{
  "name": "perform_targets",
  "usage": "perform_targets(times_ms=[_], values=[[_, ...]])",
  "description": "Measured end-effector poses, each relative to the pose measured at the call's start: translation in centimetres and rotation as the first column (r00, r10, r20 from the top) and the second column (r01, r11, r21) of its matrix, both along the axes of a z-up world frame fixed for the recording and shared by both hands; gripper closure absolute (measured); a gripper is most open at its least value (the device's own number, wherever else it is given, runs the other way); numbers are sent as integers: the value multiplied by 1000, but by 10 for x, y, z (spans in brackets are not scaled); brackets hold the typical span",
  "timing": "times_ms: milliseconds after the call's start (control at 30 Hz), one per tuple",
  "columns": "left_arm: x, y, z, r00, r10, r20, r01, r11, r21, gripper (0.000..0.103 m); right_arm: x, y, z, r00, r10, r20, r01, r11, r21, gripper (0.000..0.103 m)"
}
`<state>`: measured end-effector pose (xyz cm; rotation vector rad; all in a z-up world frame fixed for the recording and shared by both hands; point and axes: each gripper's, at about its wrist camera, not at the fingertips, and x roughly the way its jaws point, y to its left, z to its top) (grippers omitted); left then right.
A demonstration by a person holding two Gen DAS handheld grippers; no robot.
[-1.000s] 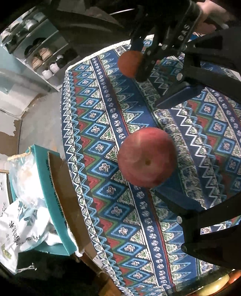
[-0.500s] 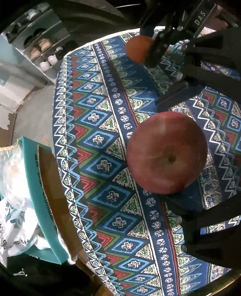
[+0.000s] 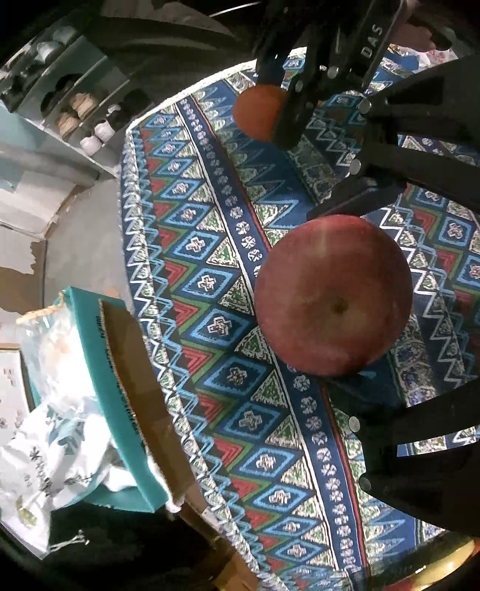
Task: Organize fruits
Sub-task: 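Carry the red apple with the left tool while the right tool carries the orange to the bowl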
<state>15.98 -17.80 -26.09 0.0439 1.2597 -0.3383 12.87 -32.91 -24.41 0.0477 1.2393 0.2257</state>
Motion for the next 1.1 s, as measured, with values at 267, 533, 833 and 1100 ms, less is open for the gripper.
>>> perform_targets(times_ms=[267,533,833,1100], values=[[-13,13,31,999,-18,46,18,1000,4,26,-8,14,26,998,42,51,-40,999,-27,57],[-34,38,64,996,0,87,0,1000,-1,26,-19,34,62,991,81,108,-81,997,-4,57],[-67,80,91,992,34,125,-34,999,-2,26,-31,70,100,974,146,173,-149,989,5,57],[-86,117,118,983,77,165,-75,997,-21,26,-43,96,126,959,188,212,-195,981,13,57]])
